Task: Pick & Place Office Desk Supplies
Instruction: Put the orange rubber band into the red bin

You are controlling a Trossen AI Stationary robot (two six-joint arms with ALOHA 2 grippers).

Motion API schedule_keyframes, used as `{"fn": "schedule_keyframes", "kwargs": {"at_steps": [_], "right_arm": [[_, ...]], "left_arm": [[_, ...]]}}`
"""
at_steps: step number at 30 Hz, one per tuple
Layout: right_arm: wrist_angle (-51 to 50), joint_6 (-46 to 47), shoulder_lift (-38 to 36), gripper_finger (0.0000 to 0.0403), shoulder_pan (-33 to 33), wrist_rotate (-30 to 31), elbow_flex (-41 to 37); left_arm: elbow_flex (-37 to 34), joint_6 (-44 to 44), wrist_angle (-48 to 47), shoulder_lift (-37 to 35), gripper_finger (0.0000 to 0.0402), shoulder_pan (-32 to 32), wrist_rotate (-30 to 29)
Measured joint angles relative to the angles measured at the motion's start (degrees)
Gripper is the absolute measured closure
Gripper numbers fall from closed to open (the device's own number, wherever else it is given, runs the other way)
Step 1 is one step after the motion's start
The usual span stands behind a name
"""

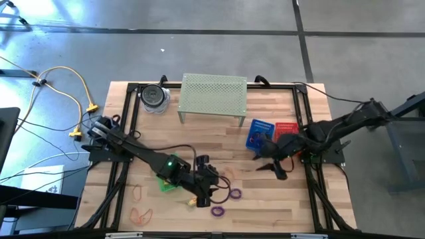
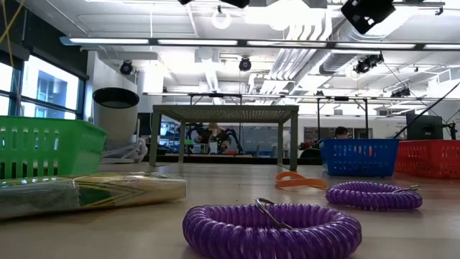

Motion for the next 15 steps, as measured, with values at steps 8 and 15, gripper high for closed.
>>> {"fn": "schedule_keyframes", "kwargs": {"at_steps": [8,15], "right_arm": [[3.04,-1.15,9.52,0.0216,6.07,3.74,-0.02],[8.41,-1.22,16.57,0.0216,7.37,5.03,-0.02]], "left_arm": [[0.00,-0.88,0.09,0.00,0.0188,-2.25,0.00],[-0.07,-0.94,0.14,0.00,0.0188,-3.46,-0.13]]}}
